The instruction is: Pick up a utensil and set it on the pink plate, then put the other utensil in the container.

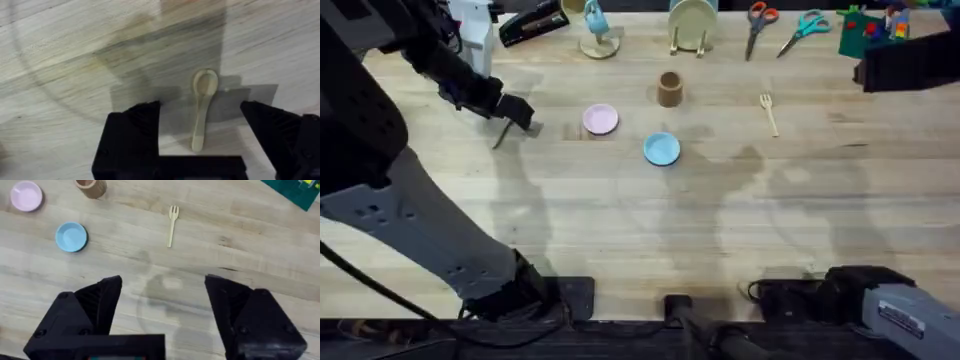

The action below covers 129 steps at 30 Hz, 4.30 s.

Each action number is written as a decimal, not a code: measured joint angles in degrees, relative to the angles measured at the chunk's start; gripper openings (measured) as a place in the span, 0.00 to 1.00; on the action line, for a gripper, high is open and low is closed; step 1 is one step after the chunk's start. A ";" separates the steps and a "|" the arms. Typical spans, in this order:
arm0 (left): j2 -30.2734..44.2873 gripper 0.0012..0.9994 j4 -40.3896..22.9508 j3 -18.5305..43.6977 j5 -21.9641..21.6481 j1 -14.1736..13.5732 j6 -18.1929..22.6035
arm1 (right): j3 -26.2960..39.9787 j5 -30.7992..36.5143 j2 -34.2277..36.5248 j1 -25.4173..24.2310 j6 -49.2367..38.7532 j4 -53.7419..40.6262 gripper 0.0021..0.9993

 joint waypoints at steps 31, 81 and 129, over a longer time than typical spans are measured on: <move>0.13 0.05 -2.18 0.44 0.02 0.02 -0.29 | 0.00 0.01 -0.02 0.00 0.00 0.00 1.00; -22.18 0.04 -13.36 0.87 0.72 -30.53 -17.37 | 0.00 0.02 -0.02 0.00 0.00 0.00 1.00; -3.36 0.04 -2.67 0.87 3.67 -30.75 -26.01 | 0.00 0.02 -0.02 0.00 0.00 0.00 1.00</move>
